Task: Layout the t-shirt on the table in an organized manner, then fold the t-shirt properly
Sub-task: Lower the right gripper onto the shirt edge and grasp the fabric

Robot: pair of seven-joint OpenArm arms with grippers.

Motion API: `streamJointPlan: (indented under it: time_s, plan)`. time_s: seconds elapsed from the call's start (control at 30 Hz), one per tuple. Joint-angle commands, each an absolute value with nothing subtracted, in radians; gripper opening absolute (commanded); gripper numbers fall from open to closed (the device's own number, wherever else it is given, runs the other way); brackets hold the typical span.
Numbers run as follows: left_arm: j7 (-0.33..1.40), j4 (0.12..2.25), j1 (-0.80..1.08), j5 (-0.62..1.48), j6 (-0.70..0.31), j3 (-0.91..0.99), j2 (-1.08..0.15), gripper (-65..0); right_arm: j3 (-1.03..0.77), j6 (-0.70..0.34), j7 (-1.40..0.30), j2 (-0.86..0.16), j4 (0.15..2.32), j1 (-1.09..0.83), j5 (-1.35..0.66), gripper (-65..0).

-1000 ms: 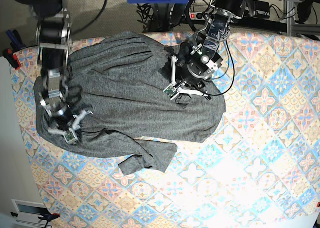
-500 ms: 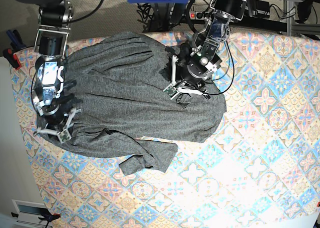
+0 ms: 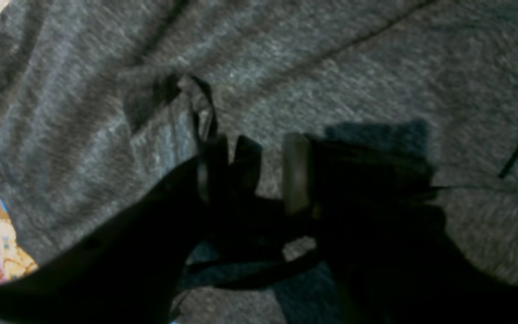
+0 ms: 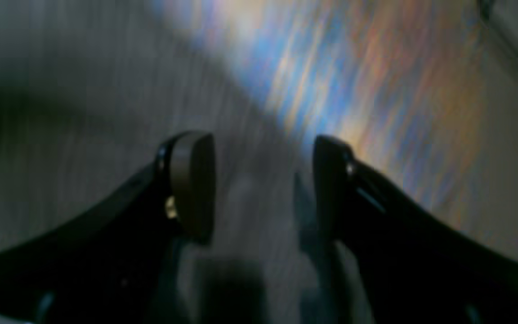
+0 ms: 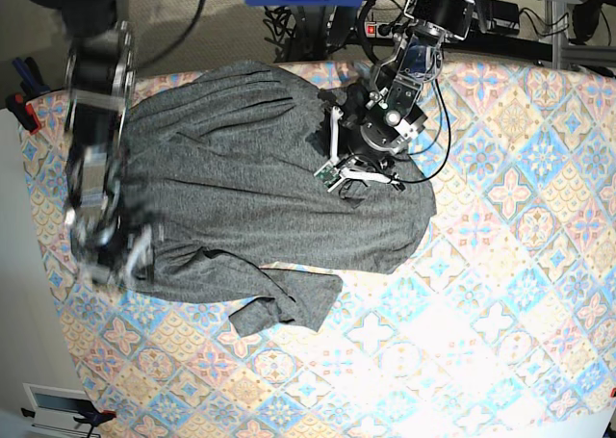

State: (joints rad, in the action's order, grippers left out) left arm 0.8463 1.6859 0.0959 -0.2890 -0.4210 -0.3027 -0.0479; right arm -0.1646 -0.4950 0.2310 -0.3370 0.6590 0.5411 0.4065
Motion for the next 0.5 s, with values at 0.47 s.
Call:
streamJointPlan:
  time_s: [0.47]
  plan:
    - [0.837,1.702,0.085,-0.286,-0.418,-0.302,-0.042,-44.2,-0.160,-0.507,0.360,-0.404,0.387,0.682,0.420,-31.7]
